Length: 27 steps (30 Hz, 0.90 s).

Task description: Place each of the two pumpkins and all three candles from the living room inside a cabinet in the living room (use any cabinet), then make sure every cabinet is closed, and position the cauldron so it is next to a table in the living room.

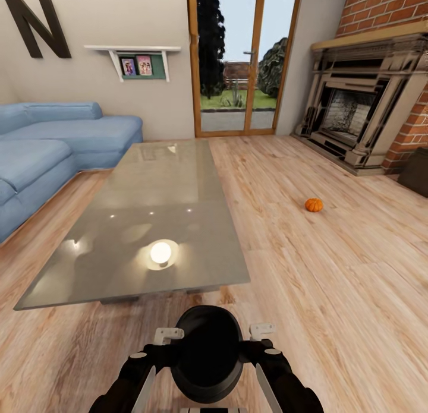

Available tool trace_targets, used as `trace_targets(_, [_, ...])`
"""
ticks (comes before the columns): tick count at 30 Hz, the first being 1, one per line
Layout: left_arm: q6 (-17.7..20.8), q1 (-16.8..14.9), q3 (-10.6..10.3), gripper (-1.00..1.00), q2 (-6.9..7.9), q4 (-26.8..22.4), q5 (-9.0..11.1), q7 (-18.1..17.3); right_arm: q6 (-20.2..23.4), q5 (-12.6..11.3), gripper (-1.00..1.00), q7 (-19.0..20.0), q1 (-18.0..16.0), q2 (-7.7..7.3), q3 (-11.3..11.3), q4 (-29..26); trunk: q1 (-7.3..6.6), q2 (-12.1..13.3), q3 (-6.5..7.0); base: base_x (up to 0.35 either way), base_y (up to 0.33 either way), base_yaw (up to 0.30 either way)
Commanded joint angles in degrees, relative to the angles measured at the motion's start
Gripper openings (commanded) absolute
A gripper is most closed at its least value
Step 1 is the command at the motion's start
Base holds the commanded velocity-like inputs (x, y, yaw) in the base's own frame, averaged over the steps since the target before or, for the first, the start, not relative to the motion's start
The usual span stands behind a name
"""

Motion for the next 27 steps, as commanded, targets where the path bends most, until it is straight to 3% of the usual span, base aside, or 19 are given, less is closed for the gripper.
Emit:
trace_targets(1, [0.30,-0.01,-0.02,1.00,0.00,-0.08,0.08,0.06,0.29,-0.29,1.00,-0.43,-0.04,-0.02,0.16,-0.08,-0.03,0.00,0.18,0.000,0.000,0.000])
trace_targets(20, [0.91,-0.01,0.03,1.00,-0.08,-0.77,0.08,0.07,0.38,-0.30,1.00,-0.43,-0.04,-0.09,0.16,0.01,-0.52,0.25,4.39,0.000,0.000,0.000])
trace_targets(27, [0.89,-0.01,0.04,1.00,0.05,-0.79,0.08,-0.20,0.38,-0.30,1.00,-0.43,-0.03,-0.09,0.16,0.01,-0.52,0.25,4.39,0.000,0.000,0.000])
